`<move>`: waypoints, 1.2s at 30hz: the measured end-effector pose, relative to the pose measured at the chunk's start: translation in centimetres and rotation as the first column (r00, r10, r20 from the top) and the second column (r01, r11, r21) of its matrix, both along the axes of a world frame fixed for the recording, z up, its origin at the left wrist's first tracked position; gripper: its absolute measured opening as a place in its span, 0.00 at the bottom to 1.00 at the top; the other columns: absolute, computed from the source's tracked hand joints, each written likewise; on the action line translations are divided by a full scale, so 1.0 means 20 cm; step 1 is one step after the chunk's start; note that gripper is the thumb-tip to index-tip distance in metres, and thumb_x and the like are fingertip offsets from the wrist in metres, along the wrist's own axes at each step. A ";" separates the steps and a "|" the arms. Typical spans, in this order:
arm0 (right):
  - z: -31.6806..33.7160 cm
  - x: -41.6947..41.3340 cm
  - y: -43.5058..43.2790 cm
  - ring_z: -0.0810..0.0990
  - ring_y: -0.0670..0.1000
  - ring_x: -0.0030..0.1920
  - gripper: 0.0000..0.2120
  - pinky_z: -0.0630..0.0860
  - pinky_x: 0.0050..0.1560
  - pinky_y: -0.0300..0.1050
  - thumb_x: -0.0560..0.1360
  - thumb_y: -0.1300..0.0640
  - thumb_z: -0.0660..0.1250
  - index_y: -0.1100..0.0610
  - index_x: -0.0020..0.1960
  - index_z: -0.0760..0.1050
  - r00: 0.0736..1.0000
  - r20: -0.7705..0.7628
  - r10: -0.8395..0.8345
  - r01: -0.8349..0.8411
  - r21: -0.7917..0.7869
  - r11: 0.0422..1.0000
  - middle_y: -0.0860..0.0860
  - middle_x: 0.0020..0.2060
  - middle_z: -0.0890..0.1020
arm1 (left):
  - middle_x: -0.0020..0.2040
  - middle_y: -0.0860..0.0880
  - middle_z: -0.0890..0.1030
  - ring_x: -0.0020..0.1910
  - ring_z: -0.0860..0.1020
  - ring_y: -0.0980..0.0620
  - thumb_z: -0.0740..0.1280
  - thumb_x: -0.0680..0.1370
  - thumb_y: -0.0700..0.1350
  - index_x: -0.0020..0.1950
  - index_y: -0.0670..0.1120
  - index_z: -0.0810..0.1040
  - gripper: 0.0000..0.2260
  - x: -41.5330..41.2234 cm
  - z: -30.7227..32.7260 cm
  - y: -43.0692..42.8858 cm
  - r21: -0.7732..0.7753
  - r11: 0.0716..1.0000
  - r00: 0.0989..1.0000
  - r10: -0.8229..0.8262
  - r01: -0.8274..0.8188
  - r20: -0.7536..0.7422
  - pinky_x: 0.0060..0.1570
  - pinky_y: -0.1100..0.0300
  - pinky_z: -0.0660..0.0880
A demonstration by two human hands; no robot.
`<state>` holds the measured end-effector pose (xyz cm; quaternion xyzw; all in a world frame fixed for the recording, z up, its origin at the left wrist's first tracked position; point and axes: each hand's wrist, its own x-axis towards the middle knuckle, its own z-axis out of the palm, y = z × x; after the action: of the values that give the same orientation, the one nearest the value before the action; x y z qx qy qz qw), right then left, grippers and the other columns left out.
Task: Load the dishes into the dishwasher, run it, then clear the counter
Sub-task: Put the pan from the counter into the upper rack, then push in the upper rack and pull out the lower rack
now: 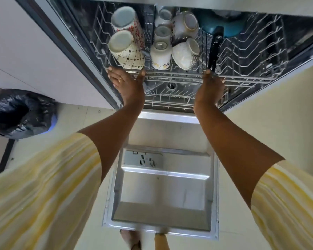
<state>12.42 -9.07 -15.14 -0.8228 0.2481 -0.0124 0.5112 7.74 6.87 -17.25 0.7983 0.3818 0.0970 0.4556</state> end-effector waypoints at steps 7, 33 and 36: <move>-0.02 0.07 0.07 0.79 0.58 0.52 0.15 0.70 0.46 0.44 0.80 0.54 0.57 0.63 0.53 0.78 0.999 -0.004 -0.043 0.043 0.022 0.999 0.60 0.50 0.82 | 0.75 0.34 0.40 0.75 0.40 0.39 0.62 0.77 0.51 0.73 0.32 0.38 0.41 0.12 0.01 0.06 0.073 0.997 0.998 0.041 -0.037 -0.054 0.72 0.54 0.40; -0.76 -0.11 -0.04 0.46 0.62 0.75 0.29 0.45 0.71 0.39 0.81 0.58 0.55 0.68 0.74 0.44 0.843 -0.090 0.530 -0.526 -0.345 0.777 0.63 0.75 0.45 | 0.76 0.38 0.40 0.74 0.39 0.39 0.57 0.80 0.53 0.75 0.38 0.39 0.35 -0.05 -0.66 -0.22 0.217 0.837 0.854 -0.440 0.502 -0.279 0.69 0.53 0.36; -0.89 0.02 -0.04 0.44 0.63 0.75 0.31 0.46 0.74 0.53 0.80 0.58 0.57 0.67 0.75 0.44 0.709 -0.304 0.637 -0.697 -0.441 0.565 0.62 0.75 0.45 | 0.76 0.39 0.42 0.75 0.41 0.40 0.55 0.81 0.51 0.75 0.38 0.40 0.32 0.03 -0.79 -0.22 0.232 0.702 0.722 -0.556 0.673 -0.412 0.72 0.49 0.41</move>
<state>12.82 -9.92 -32.99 -0.9606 -0.0667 0.1599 0.2173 8.27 2.38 -32.97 0.9548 0.1307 -0.1206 0.2384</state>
